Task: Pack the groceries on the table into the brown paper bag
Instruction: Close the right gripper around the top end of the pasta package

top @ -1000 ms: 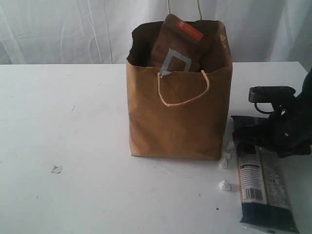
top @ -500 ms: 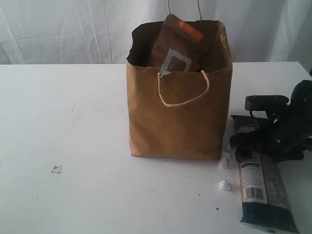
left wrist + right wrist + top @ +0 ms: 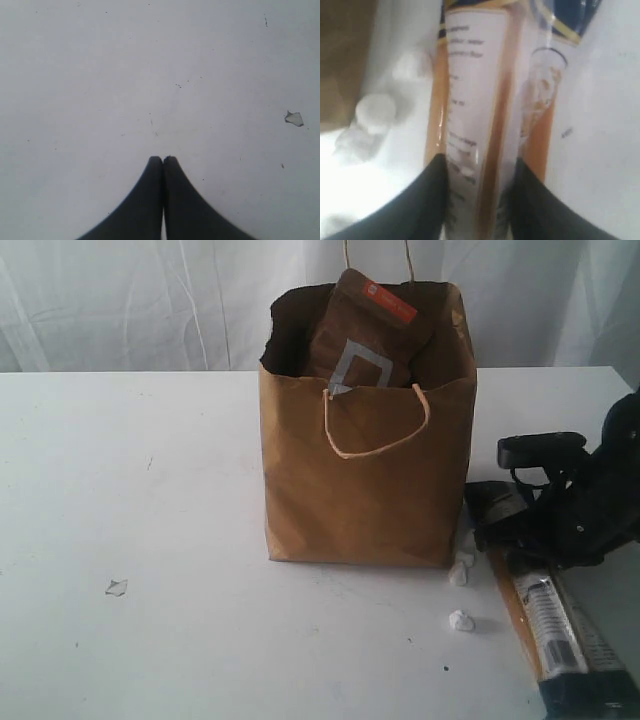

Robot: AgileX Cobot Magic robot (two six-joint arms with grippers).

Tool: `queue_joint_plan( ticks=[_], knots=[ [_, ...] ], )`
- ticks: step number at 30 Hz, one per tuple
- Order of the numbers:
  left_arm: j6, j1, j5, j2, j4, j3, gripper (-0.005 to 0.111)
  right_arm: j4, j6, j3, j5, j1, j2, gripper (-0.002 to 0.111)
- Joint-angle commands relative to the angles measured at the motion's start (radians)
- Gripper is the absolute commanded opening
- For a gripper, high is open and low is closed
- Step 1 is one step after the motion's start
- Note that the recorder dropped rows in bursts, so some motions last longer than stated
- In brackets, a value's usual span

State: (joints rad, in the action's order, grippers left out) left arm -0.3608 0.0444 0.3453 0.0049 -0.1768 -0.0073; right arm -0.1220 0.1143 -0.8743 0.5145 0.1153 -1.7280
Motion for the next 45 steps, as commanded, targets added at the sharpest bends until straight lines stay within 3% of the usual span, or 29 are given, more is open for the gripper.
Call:
queue_joint_plan(
  ticks=[1,6,13,24,27,31,34,37,45],
  knots=[
    [-0.002,0.003,0.039,-0.005,0.000,0.007,0.000,0.025,0.014,0.000,0.072,-0.046,0.118,0.000],
    [-0.002,0.003,0.039,-0.005,0.000,0.007,0.000,0.043,0.025,0.000,0.103,-0.103,0.177,0.000],
    [-0.002,0.003,0.039,-0.005,0.000,0.007,0.000,-0.020,0.110,0.000,0.193,-0.106,0.180,0.000],
    [-0.002,0.003,0.039,-0.005,0.000,0.007,0.000,-0.016,0.112,0.000,0.130,-0.104,0.180,0.001],
    [-0.002,0.003,0.039,-0.005,0.000,0.007,0.000,-0.020,0.174,0.000,0.127,-0.104,0.172,0.016],
    [-0.002,0.003,0.039,-0.005,0.000,0.007,0.000,-0.051,0.177,0.000,0.125,-0.101,0.145,0.057],
    [-0.002,0.003,0.039,-0.005,0.000,0.007,0.000,-0.055,0.177,0.009,0.093,-0.080,0.133,0.081],
    [0.000,0.003,0.039,-0.005,0.000,0.007,0.000,-0.059,0.180,0.009,0.068,-0.054,0.108,0.088],
    [-0.002,0.003,0.039,-0.005,0.000,0.007,0.000,-0.035,0.202,0.009,0.011,-0.014,0.046,0.088]
  ],
)
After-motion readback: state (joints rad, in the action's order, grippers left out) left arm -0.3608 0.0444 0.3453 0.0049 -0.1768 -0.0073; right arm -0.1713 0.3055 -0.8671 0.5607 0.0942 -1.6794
